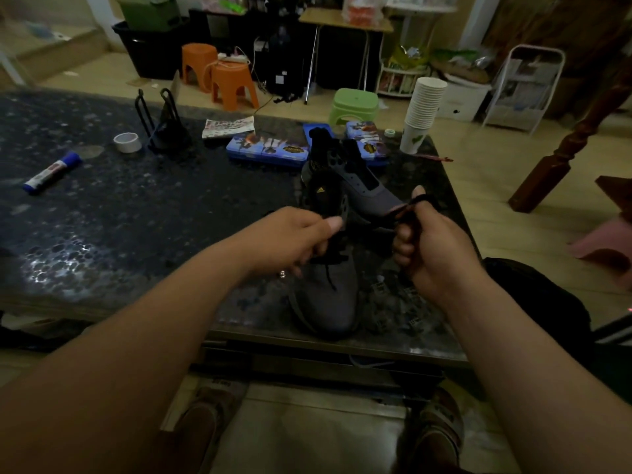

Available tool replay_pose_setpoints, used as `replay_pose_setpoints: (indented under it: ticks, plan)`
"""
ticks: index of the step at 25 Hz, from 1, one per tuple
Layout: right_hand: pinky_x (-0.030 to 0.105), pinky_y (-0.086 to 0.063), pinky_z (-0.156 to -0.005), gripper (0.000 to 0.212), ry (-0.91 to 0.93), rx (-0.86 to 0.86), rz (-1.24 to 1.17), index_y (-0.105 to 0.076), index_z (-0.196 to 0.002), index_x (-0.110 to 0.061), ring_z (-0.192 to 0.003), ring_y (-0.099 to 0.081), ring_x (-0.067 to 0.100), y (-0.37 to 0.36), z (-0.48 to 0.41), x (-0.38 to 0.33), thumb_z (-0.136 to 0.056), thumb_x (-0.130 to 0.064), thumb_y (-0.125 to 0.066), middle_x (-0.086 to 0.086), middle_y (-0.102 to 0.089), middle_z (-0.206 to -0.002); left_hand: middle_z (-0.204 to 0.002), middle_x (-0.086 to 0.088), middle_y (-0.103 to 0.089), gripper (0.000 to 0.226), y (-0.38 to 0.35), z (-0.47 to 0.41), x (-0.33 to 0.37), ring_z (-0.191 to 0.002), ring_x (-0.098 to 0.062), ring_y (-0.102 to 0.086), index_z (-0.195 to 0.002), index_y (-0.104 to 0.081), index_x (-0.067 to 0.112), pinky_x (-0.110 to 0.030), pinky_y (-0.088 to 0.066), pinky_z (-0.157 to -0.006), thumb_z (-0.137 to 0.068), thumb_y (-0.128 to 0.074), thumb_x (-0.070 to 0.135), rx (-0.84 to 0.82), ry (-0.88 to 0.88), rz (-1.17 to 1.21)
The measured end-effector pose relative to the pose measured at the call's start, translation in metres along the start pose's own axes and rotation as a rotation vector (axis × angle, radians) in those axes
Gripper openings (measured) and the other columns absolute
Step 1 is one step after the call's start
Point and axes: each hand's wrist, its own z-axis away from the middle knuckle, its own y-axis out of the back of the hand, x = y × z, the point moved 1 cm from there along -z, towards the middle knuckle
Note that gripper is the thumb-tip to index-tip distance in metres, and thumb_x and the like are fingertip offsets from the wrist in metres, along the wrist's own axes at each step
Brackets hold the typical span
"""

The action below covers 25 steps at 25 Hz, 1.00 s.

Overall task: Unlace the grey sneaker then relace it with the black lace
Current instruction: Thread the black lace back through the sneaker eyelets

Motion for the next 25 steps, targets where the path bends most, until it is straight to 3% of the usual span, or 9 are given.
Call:
replay_pose_setpoints:
  ticks: [7,10,13,16,18,20,21,23,25]
  plan:
    - [0.027,-0.023,-0.048,0.043,-0.112,0.025,-0.014,-0.065,-0.091,-0.010,-0.049,-0.031,0.011,-0.016,-0.006,0.020,-0.107,-0.047,-0.048,-0.002,-0.038,-0.058,-0.064,0.001,-0.044,0.075,0.037,0.026,-0.041,-0.062,-0.016,-0.050,-0.073,-0.072,0.015,-0.036,-0.058,-0.066,-0.093,-0.038,0.079,0.121,0.159,0.055]
    - [0.029,-0.021,-0.051,0.041,-0.138,0.028,-0.012,-0.065,-0.091,-0.012,-0.049,-0.030,0.011,-0.018,-0.005,0.030,-0.107,-0.046,-0.049,-0.002,-0.037,-0.059,-0.067,-0.001,-0.058,0.083,0.056,0.034,-0.042,-0.066,-0.018,-0.059,-0.072,-0.072,0.009,-0.039,-0.059,-0.071,-0.093,-0.036,0.080,0.264,0.200,0.105]
    - [0.028,-0.023,-0.050,0.039,-0.121,0.020,0.026,-0.067,-0.094,-0.012,-0.049,-0.032,0.011,-0.019,-0.005,0.034,-0.108,-0.044,-0.049,-0.003,-0.040,-0.057,-0.078,-0.007,-0.072,0.077,0.072,0.037,-0.050,-0.080,-0.025,-0.068,-0.077,-0.072,0.009,-0.041,-0.053,-0.083,-0.102,-0.033,0.070,0.366,0.325,-0.221]
    - [0.026,-0.025,-0.047,0.039,-0.064,-0.020,0.098,-0.068,-0.096,-0.012,-0.049,-0.033,0.011,-0.029,-0.005,0.036,-0.109,-0.042,-0.047,-0.005,-0.042,-0.056,-0.111,-0.010,-0.069,0.057,0.071,0.034,-0.066,-0.113,-0.035,-0.059,-0.096,-0.073,0.019,-0.049,-0.049,-0.100,-0.103,-0.039,0.064,0.303,0.484,-0.622]
    - [0.025,-0.027,-0.047,0.040,-0.015,-0.081,0.194,-0.070,-0.097,-0.012,-0.049,-0.034,0.010,-0.041,-0.004,0.035,-0.109,-0.042,-0.046,-0.005,-0.043,-0.058,-0.128,-0.009,-0.055,0.040,0.059,0.031,-0.062,-0.126,-0.037,-0.048,-0.115,-0.066,0.025,-0.053,-0.045,-0.104,-0.100,-0.049,0.058,0.460,0.355,-0.720]
    - [0.025,-0.031,-0.048,0.042,0.069,-0.162,0.329,-0.075,-0.101,-0.017,-0.051,-0.039,0.010,-0.055,0.001,0.031,-0.109,-0.045,-0.045,-0.004,-0.047,-0.061,-0.127,-0.007,-0.055,0.034,0.035,0.024,-0.042,-0.121,-0.029,-0.053,-0.124,-0.062,0.022,-0.048,-0.047,-0.104,-0.098,-0.057,0.043,0.627,-0.072,-0.527]
    - [0.026,-0.034,-0.051,0.041,0.122,-0.199,0.388,-0.077,-0.105,-0.023,-0.053,-0.042,0.010,-0.062,0.004,0.028,-0.108,-0.048,-0.045,-0.004,-0.049,-0.062,-0.125,-0.004,-0.059,0.033,0.021,0.021,-0.027,-0.117,-0.022,-0.057,-0.128,-0.060,0.019,-0.043,-0.048,-0.102,-0.099,-0.058,0.035,0.614,-0.197,-0.295]
    - [0.029,-0.040,-0.058,0.037,0.229,-0.249,0.489,-0.076,-0.113,-0.041,-0.060,-0.052,0.009,-0.071,0.009,0.022,-0.107,-0.054,-0.042,-0.006,-0.057,-0.067,-0.120,0.004,-0.066,0.042,-0.003,0.016,-0.002,-0.105,-0.010,-0.064,-0.142,-0.048,0.020,-0.034,-0.052,-0.094,-0.102,-0.057,0.025,0.415,-0.173,0.118]
    - [0.030,-0.045,-0.063,0.033,0.300,-0.274,0.599,-0.069,-0.117,-0.054,-0.063,-0.058,0.002,-0.074,0.009,0.016,-0.107,-0.058,-0.037,-0.011,-0.064,-0.069,-0.095,0.007,-0.069,0.048,-0.011,0.008,0.005,-0.080,-0.006,-0.065,-0.148,-0.039,0.022,-0.032,-0.051,-0.074,-0.103,-0.056,0.024,0.315,-0.098,0.270]
